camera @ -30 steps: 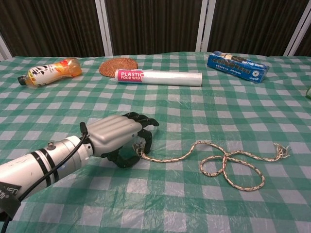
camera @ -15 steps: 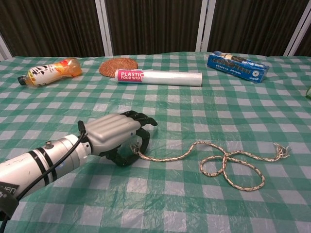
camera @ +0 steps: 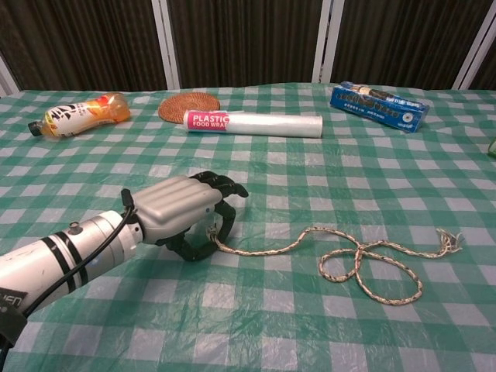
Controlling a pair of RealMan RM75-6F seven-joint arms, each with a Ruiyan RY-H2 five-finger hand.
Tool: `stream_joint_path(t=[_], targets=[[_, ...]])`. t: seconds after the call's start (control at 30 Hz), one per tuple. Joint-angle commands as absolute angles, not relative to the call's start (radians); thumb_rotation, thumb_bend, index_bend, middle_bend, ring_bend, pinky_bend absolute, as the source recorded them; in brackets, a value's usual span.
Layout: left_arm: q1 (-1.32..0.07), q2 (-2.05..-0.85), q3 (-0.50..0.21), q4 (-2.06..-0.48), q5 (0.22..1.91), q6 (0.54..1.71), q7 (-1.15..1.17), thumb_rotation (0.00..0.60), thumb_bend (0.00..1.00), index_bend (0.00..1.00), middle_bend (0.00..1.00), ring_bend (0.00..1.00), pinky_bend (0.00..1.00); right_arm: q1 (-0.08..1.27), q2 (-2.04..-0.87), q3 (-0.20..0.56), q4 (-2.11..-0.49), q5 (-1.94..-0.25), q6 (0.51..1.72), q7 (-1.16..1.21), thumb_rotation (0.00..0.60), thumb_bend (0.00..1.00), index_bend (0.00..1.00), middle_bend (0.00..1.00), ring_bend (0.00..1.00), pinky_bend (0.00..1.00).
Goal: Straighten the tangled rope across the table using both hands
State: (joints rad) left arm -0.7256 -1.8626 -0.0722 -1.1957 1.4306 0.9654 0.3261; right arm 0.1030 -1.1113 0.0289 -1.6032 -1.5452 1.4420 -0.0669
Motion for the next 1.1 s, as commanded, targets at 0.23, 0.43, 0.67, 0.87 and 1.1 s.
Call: stream_joint_path(t=[0.23, 0.43, 0.67, 0.87, 1.1], targets=[[-0.723, -1.846, -0.07, -1.218, 1.448, 0.99, 0.316, 0.6, 0.46, 0.63, 0.1, 0.0, 0.05, 0.105, -1.115, 0.027, -1.604, -1.547, 1.438, -0.076, 0.6, 0.24, 0.0, 0.0, 0.0, 0.0], [-0.718, -1.826, -0.066, -1.241, 1.456, 1.003, 0.311, 0.6, 0.47, 0.63, 0.1, 0.0, 0.05, 0.11, -1.12, 0.026, -1.601, -1.553, 1.434, -0.079, 0.6, 0.24, 0.0, 0.0, 0.0, 0.0], [-0.689, -1.768, -0.031, -1.303, 1.489, 1.045, 0.307, 0.6, 0.47, 0.63, 0.1, 0.0, 0.05, 0.155, -1.185, 0.036, -1.547, -1.61, 1.423, -0.073, 0.6, 0.24, 0.03, 0.0, 0.0, 0.0], [-0.661, -1.724, -0.017, -1.351, 1.495, 1.079, 0.332, 0.6, 0.47, 0.63, 0.1, 0.0, 0.05, 0.248, -1.262, 0.062, -1.518, -1.682, 1.376, -0.097, 0.6, 0.26, 0.34, 0.0, 0.0, 0.0], [-0.637, -1.696, -0.013, -1.371, 1.496, 1.104, 0.328, 0.6, 0.47, 0.63, 0.1, 0.0, 0.05, 0.348, -1.344, 0.071, -1.499, -1.675, 1.232, -0.246, 0.6, 0.3, 0.52, 0.0, 0.0, 0.0]])
